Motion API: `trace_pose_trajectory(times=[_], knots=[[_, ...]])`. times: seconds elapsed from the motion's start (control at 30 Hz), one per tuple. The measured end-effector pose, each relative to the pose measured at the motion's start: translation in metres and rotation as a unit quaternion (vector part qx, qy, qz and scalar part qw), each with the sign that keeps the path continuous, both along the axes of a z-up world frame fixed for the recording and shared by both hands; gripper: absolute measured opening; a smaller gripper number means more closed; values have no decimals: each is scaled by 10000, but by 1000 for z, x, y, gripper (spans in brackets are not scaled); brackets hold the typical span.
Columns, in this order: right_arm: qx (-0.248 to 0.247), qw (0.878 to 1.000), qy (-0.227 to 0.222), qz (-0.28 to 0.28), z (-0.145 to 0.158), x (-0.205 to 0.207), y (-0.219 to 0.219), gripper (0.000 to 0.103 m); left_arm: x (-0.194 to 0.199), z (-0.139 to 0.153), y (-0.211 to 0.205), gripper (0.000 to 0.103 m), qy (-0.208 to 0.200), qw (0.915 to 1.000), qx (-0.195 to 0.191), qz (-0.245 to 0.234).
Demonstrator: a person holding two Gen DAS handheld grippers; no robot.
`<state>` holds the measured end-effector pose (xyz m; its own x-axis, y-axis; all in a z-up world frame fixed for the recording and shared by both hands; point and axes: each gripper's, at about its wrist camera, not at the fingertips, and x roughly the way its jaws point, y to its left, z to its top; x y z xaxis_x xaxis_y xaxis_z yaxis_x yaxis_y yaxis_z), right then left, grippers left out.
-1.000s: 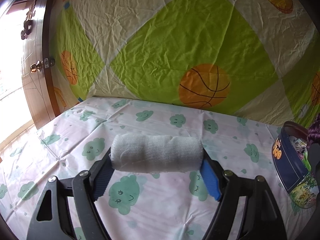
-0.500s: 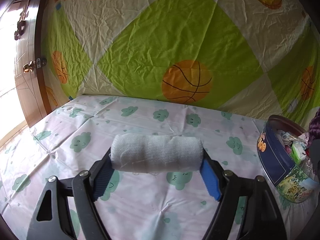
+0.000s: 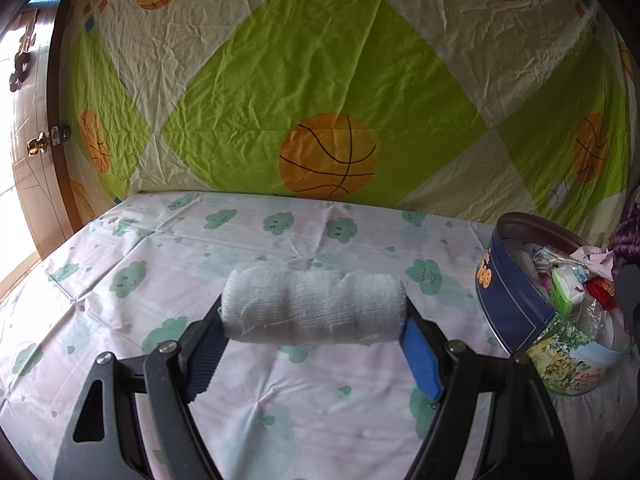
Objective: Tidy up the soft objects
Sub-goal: 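Carry the bandage roll with the left tool while the right tool carries the scrunchie over the tin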
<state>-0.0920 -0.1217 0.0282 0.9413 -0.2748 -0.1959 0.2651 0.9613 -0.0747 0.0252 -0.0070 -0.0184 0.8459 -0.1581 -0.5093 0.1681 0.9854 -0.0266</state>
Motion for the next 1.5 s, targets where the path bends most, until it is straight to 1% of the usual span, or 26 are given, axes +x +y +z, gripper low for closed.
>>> trace_pose_trajectory(times=[0.67, 0.93, 1.27, 1.5], knots=[[-165, 9984, -77, -534, 3, -31, -59, 40, -24, 5, -63, 79, 3, 9986, 105, -523], [-304, 9968, -131, -728, 4, -38, -81, 40, -33, 12, -88, 79, -55, 9974, 140, -708], [-341, 9950, -141, -925, 4, -41, -104, 40, -42, 23, -119, 79, -130, 9948, 96, -1008], [-273, 9929, -154, -1145, 5, -44, -127, 40, -46, 29, -140, 79, -166, 9927, 107, -1189]])
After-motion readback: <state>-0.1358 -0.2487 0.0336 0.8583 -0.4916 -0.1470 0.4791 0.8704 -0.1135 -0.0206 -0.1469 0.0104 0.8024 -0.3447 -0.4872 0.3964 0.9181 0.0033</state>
